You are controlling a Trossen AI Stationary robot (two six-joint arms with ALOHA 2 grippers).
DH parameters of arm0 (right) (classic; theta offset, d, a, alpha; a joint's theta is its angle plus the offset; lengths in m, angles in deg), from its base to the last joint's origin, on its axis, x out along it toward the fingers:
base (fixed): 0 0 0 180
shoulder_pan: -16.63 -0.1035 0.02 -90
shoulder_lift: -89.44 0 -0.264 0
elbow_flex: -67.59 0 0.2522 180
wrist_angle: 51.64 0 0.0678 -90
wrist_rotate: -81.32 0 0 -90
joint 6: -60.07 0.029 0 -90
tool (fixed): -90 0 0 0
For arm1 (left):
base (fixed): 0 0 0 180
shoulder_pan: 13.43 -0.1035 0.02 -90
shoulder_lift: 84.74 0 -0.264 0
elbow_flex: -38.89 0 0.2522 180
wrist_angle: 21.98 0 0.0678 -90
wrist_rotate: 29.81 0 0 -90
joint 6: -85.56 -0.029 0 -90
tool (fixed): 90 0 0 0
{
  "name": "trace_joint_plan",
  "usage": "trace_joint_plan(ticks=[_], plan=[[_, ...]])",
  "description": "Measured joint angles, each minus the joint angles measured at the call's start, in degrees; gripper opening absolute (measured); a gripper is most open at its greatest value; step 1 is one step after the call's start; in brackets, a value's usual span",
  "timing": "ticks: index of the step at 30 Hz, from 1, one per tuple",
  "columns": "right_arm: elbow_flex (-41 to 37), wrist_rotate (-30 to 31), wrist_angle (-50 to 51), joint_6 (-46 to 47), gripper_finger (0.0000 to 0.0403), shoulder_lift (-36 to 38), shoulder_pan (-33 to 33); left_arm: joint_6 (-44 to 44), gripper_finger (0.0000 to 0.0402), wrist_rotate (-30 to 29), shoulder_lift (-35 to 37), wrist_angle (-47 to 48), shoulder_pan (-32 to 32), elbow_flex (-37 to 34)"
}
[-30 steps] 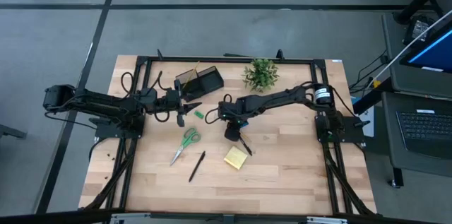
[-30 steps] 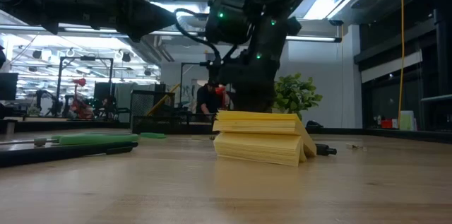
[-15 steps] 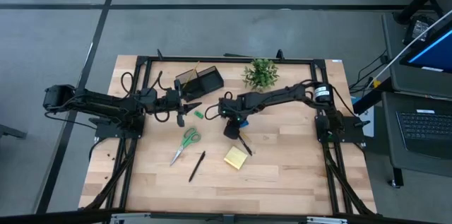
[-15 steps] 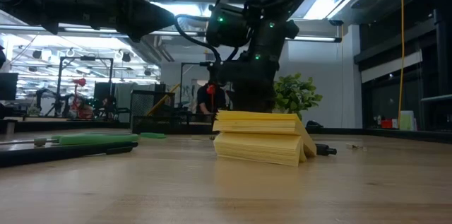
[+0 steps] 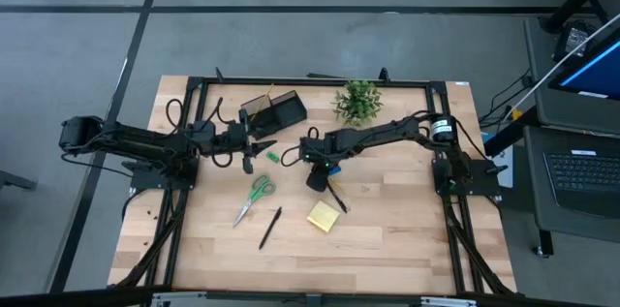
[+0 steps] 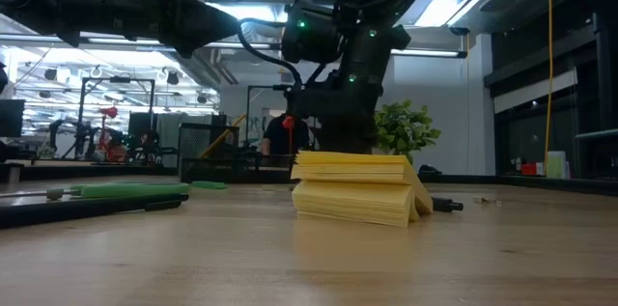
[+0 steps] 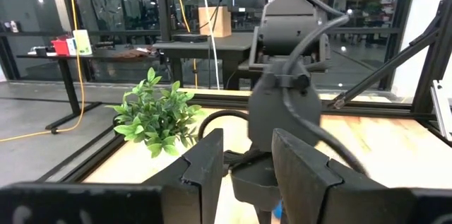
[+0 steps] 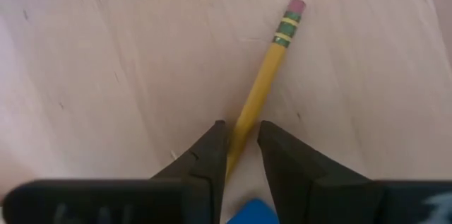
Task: Pick and place office supplies into organizer
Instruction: Put the pencil into the desk organizer
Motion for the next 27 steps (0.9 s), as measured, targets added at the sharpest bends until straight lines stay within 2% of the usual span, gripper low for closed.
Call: trace_joint_plan(ticks=[6,27], plan=[[0.0,1.6,0.0,-1.6,0.009,0.0,-1.2,0.0,0.0118,0.0,0.0,0.0,0.0,0.0],[0.0,1.2,-0.2,-2.3,0.0101,-1.9,-1.3,0.0,0.0118,0.0,0.0,0.0,0.0,0.0]])
